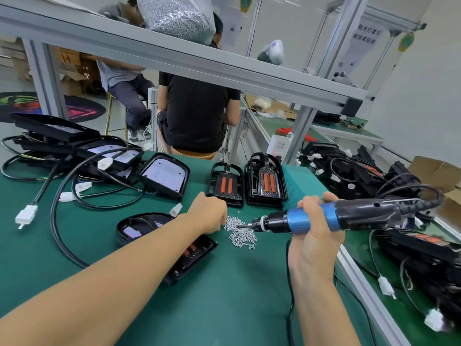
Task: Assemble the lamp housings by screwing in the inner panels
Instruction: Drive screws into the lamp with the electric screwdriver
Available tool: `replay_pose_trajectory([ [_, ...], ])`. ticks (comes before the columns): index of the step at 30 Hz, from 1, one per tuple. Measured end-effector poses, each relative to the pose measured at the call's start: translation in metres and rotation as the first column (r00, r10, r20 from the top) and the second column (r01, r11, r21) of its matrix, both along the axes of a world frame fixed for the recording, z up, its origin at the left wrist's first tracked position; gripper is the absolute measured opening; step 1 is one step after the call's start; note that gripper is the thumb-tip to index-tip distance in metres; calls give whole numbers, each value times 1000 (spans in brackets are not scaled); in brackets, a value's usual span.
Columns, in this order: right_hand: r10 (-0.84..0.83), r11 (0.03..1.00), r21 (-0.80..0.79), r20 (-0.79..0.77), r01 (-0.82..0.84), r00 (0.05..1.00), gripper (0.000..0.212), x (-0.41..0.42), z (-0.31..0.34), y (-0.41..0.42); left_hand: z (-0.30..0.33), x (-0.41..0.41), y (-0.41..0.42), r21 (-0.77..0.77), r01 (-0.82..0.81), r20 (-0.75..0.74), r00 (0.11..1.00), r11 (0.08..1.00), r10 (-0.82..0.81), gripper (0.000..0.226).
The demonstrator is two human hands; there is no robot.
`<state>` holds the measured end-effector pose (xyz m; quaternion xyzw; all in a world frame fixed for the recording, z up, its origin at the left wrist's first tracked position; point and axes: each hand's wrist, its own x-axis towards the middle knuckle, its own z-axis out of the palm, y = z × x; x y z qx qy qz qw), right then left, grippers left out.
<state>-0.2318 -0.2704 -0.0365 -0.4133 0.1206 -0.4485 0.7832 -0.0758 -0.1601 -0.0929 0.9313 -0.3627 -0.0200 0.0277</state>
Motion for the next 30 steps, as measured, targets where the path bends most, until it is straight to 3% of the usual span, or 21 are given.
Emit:
replay_pose_trajectory([
  [6,1,999,-42,67,2,998,36,1,-4,-4,-3,-4,-4,30,10,86,996,1000,-12,18],
  [8,-5,999,-49,65,8,998,37,1,-5,-5,-2,-4,-2,-43,9,51,999,999,-7,17],
  [9,-11,999,-49,68,14,998,36,1,-5,-6,-1,-4,0,-149,-12,-28,1000,989,8,17],
  [11,-6,998,-58,73,11,997,34,-2,-2,-8,7,-5,9,-458,-161,-312,950,874,12,13],
  [13,2,999,-47,104,3,995,30,-4,2,-10,18,-12,23,-663,-411,-600,792,625,-116,12],
  [15,39,999,-14,145,-37,989,28,-6,9,-9,23,-21,41,-674,-606,-737,591,422,-329,13],
  [18,110,987,93,233,-135,966,27,-6,21,-4,24,-38,67,-622,-736,-727,416,268,-546,11],
  [22,194,954,159,313,-253,930,26,-5,32,9,25,-57,87,-581,-802,-665,368,140,-650,15],
  [30,287,938,99,315,-332,905,25,-3,44,36,31,-74,100,-604,-796,-601,413,50,-684,14],
])
